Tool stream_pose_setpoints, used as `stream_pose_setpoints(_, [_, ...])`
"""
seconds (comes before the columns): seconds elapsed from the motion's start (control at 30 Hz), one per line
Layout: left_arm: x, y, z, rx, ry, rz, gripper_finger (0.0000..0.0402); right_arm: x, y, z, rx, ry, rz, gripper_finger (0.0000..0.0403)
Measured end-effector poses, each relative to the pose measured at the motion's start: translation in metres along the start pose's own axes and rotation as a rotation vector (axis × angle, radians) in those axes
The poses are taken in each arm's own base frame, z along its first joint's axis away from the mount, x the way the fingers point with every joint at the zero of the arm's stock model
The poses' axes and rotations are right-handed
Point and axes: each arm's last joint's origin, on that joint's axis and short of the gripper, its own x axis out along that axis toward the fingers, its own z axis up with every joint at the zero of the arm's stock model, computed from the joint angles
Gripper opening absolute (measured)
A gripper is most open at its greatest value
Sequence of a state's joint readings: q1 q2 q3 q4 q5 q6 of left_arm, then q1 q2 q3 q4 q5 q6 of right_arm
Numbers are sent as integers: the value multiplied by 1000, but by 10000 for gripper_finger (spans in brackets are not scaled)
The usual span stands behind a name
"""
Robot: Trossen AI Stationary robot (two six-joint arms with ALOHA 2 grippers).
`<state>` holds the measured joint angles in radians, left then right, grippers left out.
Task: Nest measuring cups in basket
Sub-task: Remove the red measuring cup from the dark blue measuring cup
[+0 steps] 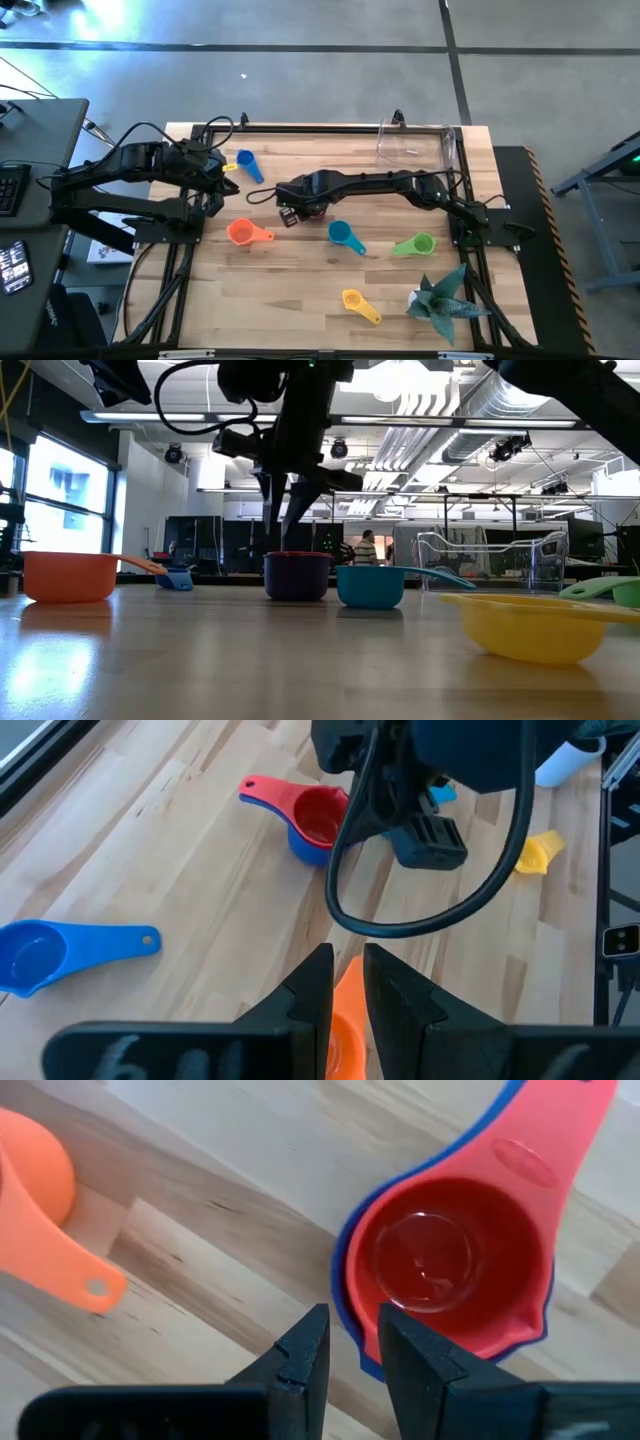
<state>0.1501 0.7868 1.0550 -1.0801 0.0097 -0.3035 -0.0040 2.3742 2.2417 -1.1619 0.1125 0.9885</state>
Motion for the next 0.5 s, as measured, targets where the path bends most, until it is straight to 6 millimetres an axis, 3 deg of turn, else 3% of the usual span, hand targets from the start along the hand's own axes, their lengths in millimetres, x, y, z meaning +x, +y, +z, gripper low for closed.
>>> stream_pose_setpoints(0.5, [0,0,0,0,0,0,49,7,0,0,-29,0,-18,78])
